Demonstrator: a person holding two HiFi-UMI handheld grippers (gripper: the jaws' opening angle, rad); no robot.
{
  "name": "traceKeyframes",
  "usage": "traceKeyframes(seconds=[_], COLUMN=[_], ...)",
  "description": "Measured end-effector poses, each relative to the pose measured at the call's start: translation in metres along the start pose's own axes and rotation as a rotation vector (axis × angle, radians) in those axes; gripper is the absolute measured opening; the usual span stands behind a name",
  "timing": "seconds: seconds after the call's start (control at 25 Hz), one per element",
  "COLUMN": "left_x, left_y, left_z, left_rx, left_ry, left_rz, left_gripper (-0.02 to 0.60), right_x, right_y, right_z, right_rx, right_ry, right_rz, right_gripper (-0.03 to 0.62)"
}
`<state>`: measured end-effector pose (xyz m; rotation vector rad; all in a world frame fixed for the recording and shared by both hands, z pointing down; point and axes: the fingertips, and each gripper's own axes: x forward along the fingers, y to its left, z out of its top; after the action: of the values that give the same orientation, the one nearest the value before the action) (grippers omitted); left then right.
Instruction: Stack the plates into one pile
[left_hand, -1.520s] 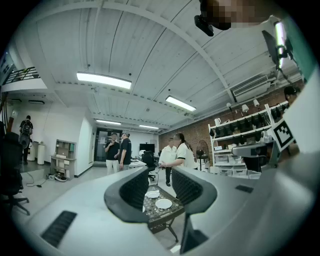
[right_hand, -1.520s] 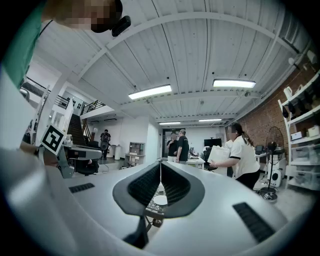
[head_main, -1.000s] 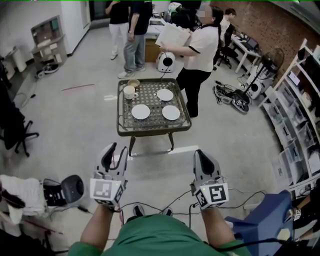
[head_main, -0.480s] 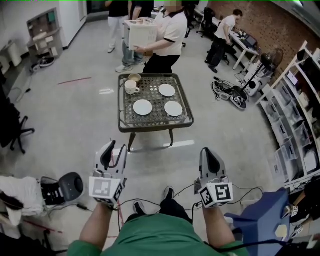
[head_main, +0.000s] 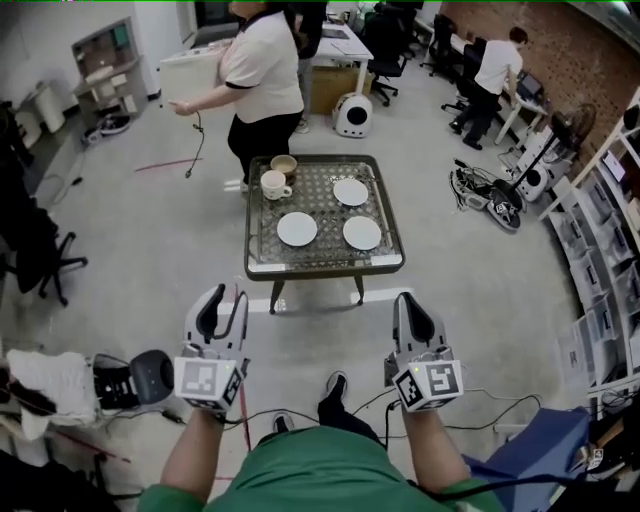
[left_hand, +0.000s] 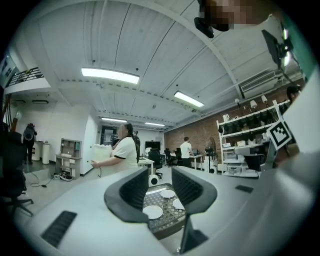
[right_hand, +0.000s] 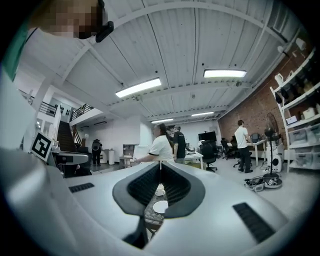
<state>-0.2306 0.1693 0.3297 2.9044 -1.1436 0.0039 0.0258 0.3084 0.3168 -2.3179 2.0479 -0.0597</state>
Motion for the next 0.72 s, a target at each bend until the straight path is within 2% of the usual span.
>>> traceKeyframes(seconds=[0.44,0.72], left_x=[0.105,0.154], left_y=[-0.033,-0.035], left_z=[0.021,0.036], left_rx=[0.050,0.101], left_ry=[0.002,-0.002], left_rz=[0.114,0.144], left_gripper=[0.156,0.156], right_x=[0.076,0.088], right_y=[-0.119,-0.182], right_z=[0.010,0.028], right_rx=[0.012,0.005], right_ry=[-0.021,-0.066], right_rz=[0.059,0.012], right_gripper=[0.029,0.029])
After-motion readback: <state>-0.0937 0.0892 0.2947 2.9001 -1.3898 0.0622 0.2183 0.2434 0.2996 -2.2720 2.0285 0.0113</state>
